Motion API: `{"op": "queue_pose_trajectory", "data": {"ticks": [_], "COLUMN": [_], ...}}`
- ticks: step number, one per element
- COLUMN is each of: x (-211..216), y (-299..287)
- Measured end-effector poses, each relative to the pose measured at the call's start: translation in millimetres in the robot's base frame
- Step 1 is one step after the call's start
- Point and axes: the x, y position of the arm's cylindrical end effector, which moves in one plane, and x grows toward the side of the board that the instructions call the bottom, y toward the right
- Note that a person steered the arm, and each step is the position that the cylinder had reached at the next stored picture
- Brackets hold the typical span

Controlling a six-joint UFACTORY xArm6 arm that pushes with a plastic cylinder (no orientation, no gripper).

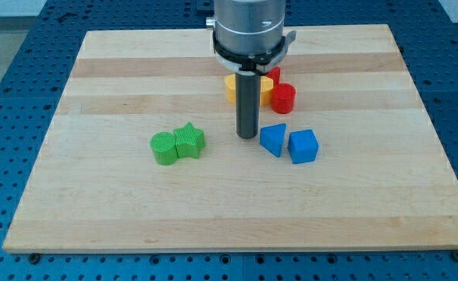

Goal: Move your arm closer to red circle

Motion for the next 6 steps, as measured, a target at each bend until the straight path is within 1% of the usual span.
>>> {"op": "queue_pose_trajectory", "data": {"ticks": [2, 3, 4, 6], "x": [12.5, 12.4, -4.1, -46.7], "y": [22.0, 6.3, -9.0, 27.1]}}
